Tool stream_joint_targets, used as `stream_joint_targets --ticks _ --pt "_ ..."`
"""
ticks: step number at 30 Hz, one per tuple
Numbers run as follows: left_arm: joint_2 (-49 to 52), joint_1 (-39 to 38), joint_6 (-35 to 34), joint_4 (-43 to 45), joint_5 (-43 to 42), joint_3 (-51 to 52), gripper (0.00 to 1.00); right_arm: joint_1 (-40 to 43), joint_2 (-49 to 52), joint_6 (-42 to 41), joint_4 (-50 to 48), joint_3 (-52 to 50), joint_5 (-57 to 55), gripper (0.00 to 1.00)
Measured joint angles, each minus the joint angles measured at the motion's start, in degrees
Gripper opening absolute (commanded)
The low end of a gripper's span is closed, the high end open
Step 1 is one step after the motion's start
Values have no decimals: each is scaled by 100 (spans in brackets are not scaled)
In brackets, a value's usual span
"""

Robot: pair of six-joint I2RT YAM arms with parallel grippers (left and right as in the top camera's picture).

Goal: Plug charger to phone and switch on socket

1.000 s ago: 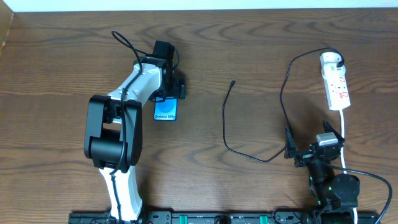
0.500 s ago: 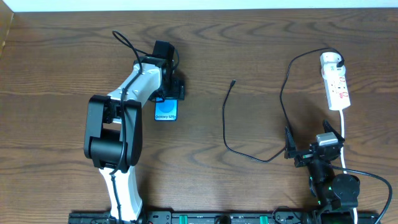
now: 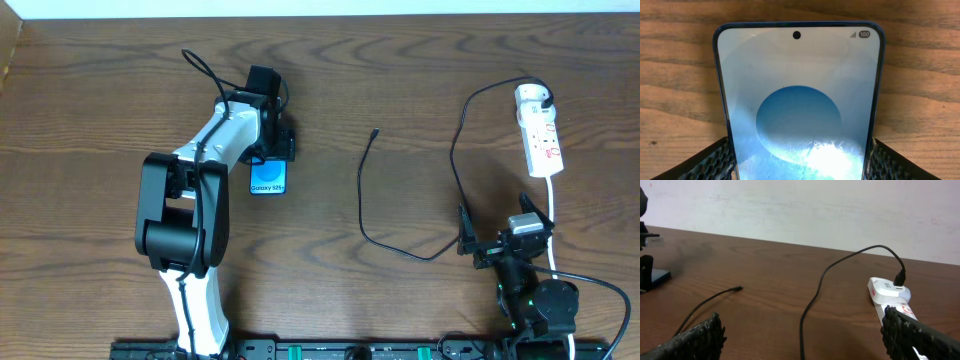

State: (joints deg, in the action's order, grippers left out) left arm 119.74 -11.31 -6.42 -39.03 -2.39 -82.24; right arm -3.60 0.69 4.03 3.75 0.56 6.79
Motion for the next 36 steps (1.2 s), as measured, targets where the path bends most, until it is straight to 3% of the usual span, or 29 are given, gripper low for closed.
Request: stream_joint_targets --ticks 22,23,26,36 --pt "0 -4 -452 -297 11 -22 79 0 0 0 2 0 -2 99" --pt "0 -4 -455 -299 11 -22 87 0 0 0 2 0 0 99" --pt "0 -4 -490 -326 -11 -22 96 0 0 0 0 0 0 99" --pt "0 0 -584 -426 -28 -22 96 0 0 0 0 0 0 99"
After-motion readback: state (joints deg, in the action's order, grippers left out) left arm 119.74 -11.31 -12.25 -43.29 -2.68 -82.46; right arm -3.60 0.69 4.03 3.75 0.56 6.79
